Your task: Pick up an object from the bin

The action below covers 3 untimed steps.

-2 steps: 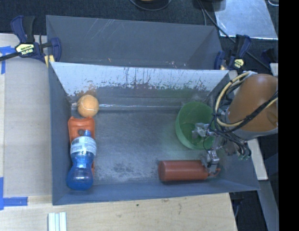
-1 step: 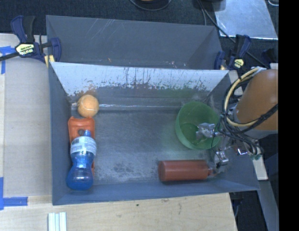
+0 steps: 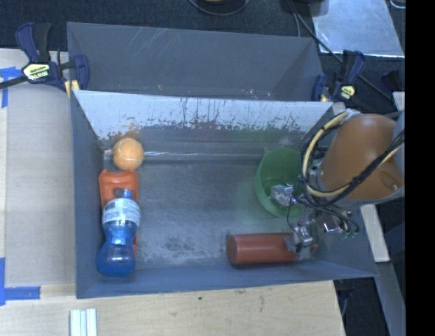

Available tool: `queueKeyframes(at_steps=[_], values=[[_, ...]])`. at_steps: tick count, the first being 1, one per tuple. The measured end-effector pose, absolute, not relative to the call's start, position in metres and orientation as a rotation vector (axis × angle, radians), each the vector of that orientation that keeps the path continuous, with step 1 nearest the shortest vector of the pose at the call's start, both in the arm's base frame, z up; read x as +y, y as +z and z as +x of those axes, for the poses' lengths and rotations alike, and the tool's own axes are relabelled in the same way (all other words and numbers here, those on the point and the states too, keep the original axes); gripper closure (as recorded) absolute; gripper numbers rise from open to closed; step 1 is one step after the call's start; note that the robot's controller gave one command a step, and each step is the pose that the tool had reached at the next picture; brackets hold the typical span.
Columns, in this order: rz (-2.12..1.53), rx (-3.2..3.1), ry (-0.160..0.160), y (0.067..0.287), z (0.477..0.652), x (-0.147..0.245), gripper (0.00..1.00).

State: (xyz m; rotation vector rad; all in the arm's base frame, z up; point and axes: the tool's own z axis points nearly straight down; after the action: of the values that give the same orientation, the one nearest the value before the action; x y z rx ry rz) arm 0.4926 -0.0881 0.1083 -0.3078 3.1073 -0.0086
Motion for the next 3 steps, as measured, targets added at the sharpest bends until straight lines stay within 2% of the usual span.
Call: queueKeyframes(at_steps=[1, 2, 3], values=[[-0.702, 3.055, -0.004, 0.0776, 0.4889, -0.0817, 0.0], [-0.346, 3.097, -0.024, 0.0807, 0.4873, -0.0891, 1.0], [-0.347, 3.096, -0.024, 0.0807, 0.4873, -0.0891, 1.0]])
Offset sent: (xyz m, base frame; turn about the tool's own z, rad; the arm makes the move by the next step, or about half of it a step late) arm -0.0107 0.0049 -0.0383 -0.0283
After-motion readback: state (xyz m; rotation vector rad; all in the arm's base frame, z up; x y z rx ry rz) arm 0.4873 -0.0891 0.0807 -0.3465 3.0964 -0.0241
